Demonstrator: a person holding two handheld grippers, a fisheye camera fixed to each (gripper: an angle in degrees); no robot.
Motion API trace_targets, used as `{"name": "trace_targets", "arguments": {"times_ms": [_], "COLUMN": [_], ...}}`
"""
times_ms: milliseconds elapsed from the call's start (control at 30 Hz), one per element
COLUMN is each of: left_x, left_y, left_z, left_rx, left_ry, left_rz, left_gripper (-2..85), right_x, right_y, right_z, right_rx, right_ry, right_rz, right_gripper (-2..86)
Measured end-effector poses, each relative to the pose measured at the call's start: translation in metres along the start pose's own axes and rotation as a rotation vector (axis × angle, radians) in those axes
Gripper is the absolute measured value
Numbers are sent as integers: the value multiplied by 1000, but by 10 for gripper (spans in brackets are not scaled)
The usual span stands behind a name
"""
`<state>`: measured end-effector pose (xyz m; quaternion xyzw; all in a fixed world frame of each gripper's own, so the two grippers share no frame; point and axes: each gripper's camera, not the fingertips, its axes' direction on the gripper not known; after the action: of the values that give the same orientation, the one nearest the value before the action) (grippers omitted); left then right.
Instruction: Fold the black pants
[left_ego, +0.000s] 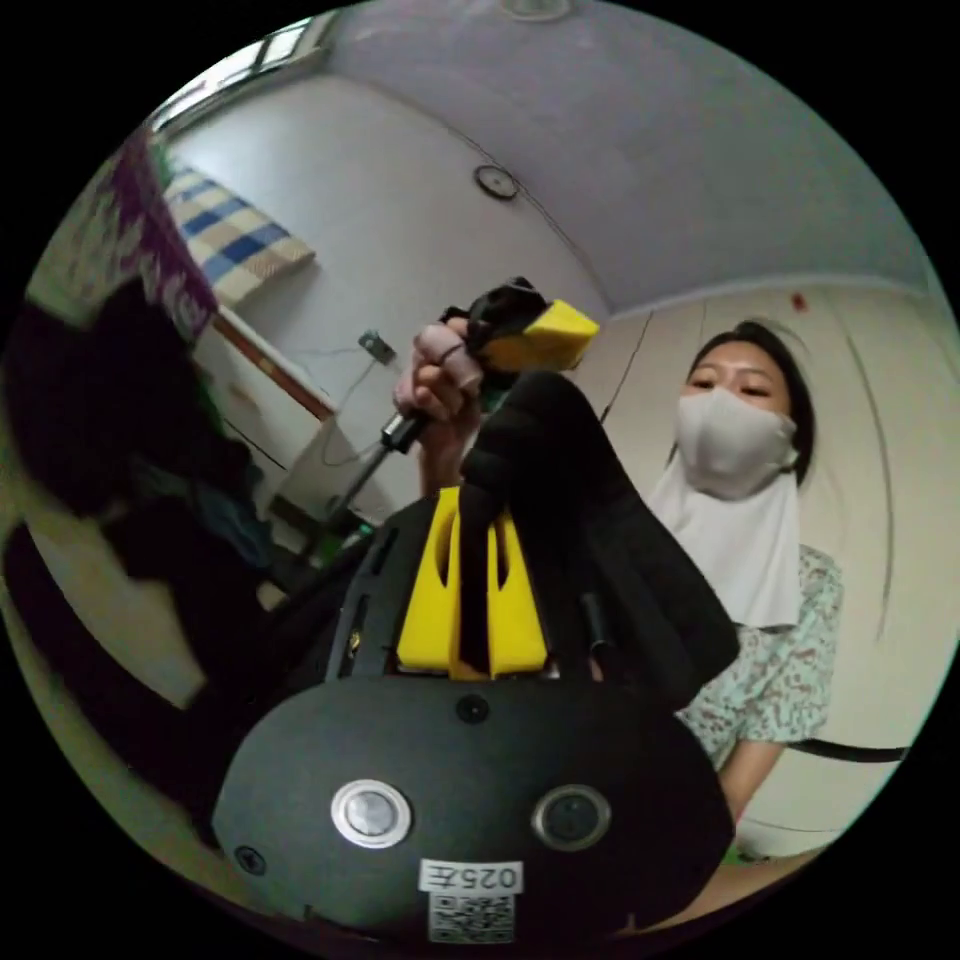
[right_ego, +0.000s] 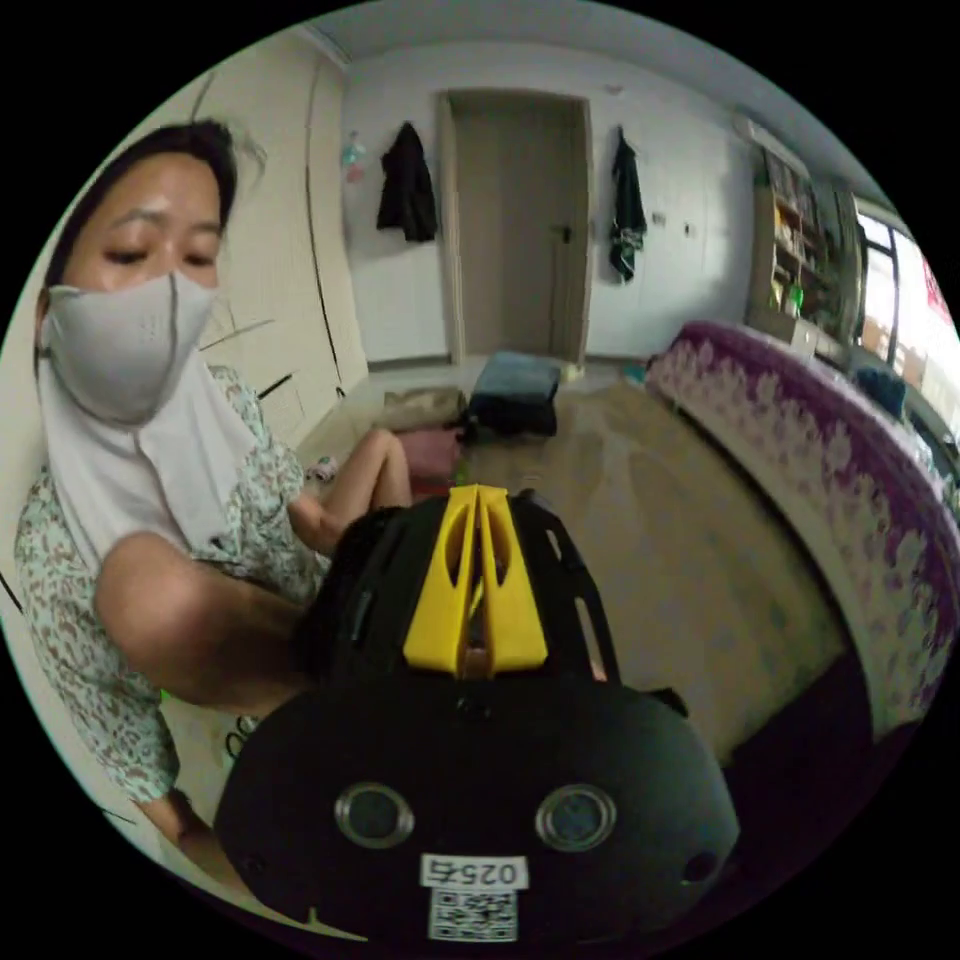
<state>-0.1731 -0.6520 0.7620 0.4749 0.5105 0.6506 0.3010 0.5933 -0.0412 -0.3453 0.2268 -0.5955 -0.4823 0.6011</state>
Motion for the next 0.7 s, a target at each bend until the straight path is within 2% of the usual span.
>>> {"name": "trace_targets", "arguments": {"times_ms": [67, 100, 133, 200, 233, 267, 333, 533, 700], "left_x": [-32, -46, -55, -61, -64, -66, -74, -97, -108], "left_y": [37, 57, 73, 87, 91, 91, 86, 75, 68], "left_z": [-18, -31, -44, -66, -78, -84, -102, -137, -144], "left_rx": [79, 136, 190, 268, 286, 285, 267, 262, 246], "left_ry": [126, 188, 222, 214, 193, 186, 187, 187, 197], "left_rz": [-88, -122, -147, -171, -182, -193, -212, -277, -297], "left_gripper": [-10, -10, -10, -10, -10, -10, -10, -9, -9], "right_x": [18, 30, 40, 41, 27, 17, -30, -106, -115], "right_y": [33, 61, 92, 135, 158, 167, 198, 223, 164], "right_z": [7, -3, -18, -31, -34, -33, -25, -8, 21], "right_rx": [37, 134, 267, 396, 397, 373, 267, 145, 31], "right_ry": [-73, -154, -273, -400, -406, -377, -157, 147, 185], "right_rz": [79, 145, 207, 301, 308, 299, 300, 361, 99], "right_gripper": [4, 23, 69, 157, 188, 189, 187, 162, 149]}}
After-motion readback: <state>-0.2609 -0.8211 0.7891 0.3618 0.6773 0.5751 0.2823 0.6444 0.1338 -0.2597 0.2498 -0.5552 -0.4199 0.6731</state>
